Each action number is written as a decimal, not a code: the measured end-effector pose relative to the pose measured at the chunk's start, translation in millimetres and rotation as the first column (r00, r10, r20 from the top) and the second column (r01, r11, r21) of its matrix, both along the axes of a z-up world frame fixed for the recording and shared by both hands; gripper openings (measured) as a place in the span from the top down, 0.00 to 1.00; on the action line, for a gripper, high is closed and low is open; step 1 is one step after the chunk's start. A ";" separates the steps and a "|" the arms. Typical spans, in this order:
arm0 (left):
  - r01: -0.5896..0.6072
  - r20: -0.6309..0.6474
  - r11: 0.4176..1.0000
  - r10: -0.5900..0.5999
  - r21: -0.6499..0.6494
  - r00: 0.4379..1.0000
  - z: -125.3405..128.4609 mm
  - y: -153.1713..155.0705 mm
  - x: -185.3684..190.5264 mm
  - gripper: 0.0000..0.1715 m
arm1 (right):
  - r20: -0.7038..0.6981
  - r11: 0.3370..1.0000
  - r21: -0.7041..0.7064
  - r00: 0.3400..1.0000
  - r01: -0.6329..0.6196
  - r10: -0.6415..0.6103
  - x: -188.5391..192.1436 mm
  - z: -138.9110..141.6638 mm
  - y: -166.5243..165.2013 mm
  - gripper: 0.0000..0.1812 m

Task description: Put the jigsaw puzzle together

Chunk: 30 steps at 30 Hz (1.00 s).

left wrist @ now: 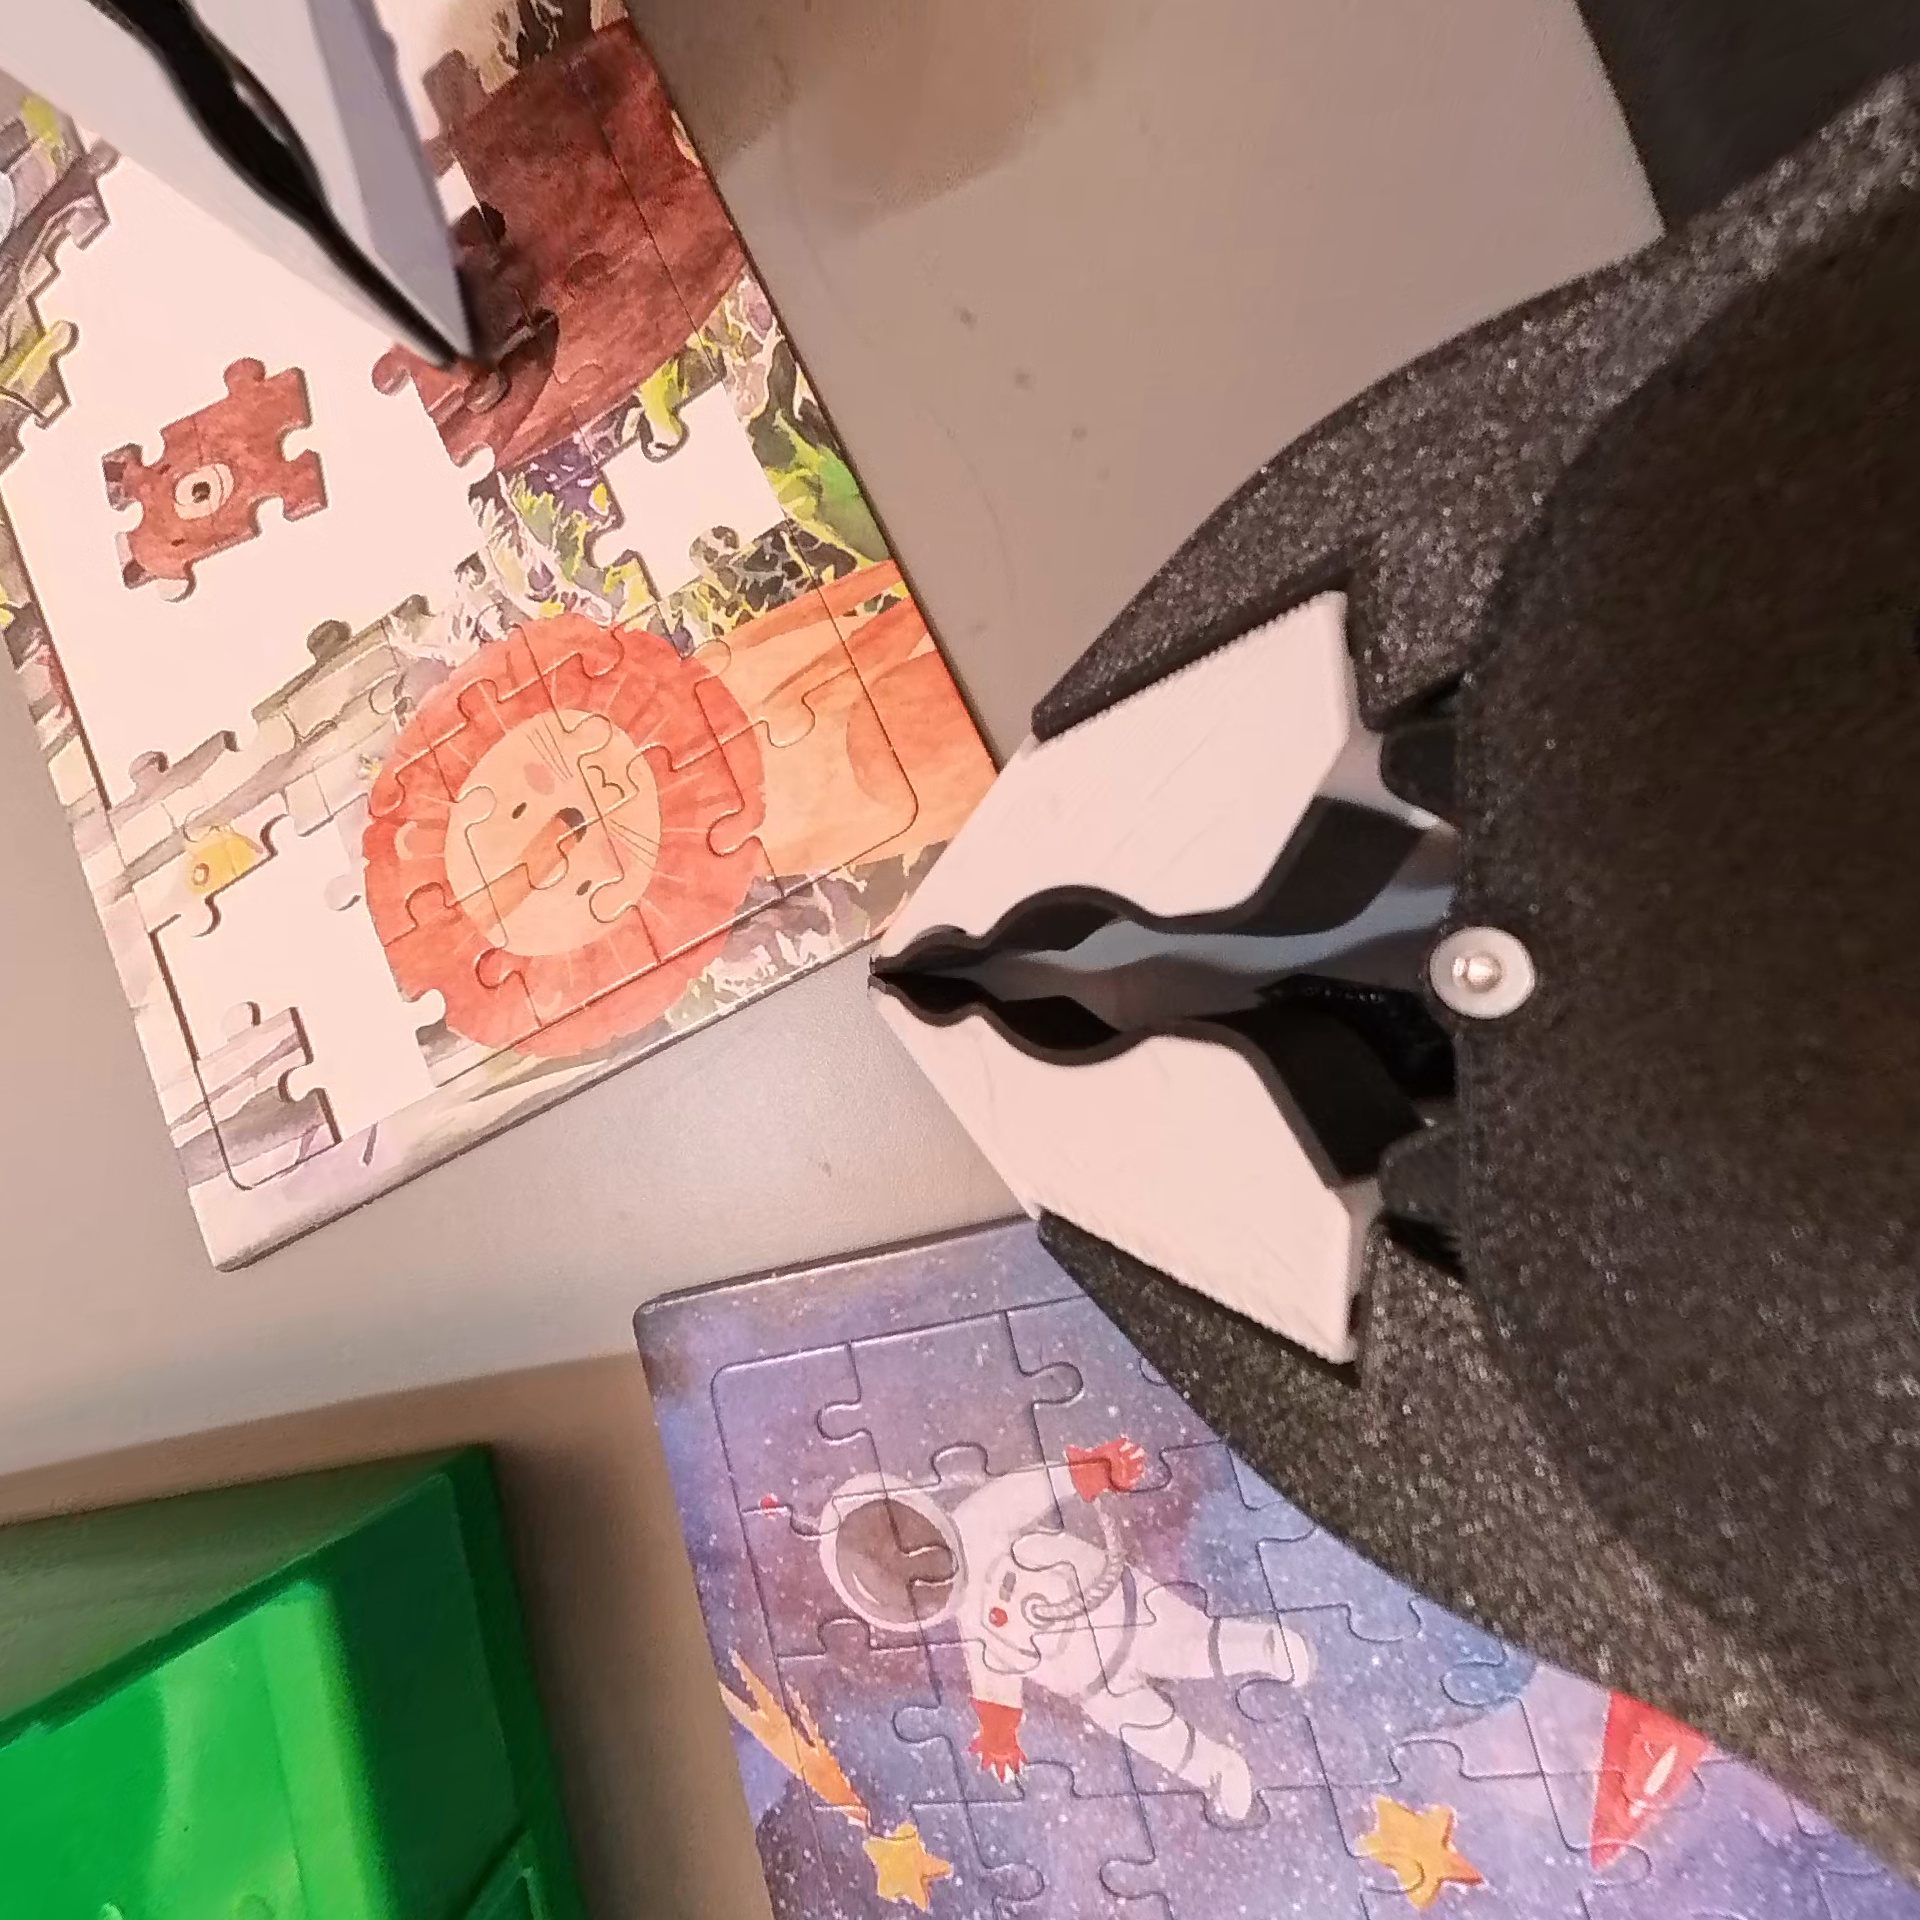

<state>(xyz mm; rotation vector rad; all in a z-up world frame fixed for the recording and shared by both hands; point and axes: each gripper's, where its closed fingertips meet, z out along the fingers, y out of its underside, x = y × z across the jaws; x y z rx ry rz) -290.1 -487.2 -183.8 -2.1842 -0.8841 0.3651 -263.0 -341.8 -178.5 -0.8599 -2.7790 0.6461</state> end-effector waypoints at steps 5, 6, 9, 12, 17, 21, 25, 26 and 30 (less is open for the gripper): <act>0.000 -0.001 1.000 0.000 -0.001 1.000 0.0 0.0 -0.1 1.00 | 0.053 0.999 -0.040 0.998 0.030 -0.028 3.1 -3.3 -1.0 1.00; 0.000 -0.001 1.000 0.000 -0.001 1.000 0.0 0.0 -0.1 1.00 | 0.052 0.999 -0.042 0.998 0.029 -0.027 3.1 -3.1 -0.8 1.00; 0.000 0.000 1.000 0.000 0.000 1.000 0.0 0.1 -0.2 1.00 | 0.032 0.998 -0.052 0.999 0.025 -0.023 3.9 1.7 -1.3 1.00; 0.000 -0.002 1.000 0.000 -0.002 1.000 0.0 0.0 -0.1 1.00 | 0.009 0.997 -0.061 0.999 0.046 -0.046 0.4 7.5 0.8 1.00; 0.000 -0.003 1.000 0.000 -0.003 1.000 0.1 0.1 -0.2 1.00 | 0.004 0.998 -0.032 0.999 0.051 -0.051 -0.6 -2.2 1.3 1.00; 0.000 -0.003 1.000 0.000 -0.003 1.000 0.1 0.1 -0.2 1.00 | 0.026 0.990 -0.027 0.990 0.137 -0.136 -4.4 -3.2 9.7 1.00; 0.000 -0.002 1.000 0.000 -0.002 1.000 0.1 0.1 -0.2 1.00 | 0.040 0.978 -0.037 0.978 0.205 -0.203 -1.5 -3.4 6.7 1.00; 0.000 -0.001 1.000 0.000 -0.001 1.000 0.1 0.1 -0.2 1.00 | 0.031 0.976 -0.028 0.976 0.217 -0.216 -1.4 -3.2 6.7 1.00; 0.000 -0.002 1.000 0.000 -0.002 1.000 0.2 0.0 -0.1 1.00 | 0.036 0.964 -0.008 0.963 0.267 -0.267 -0.7 -3.4 8.3 1.00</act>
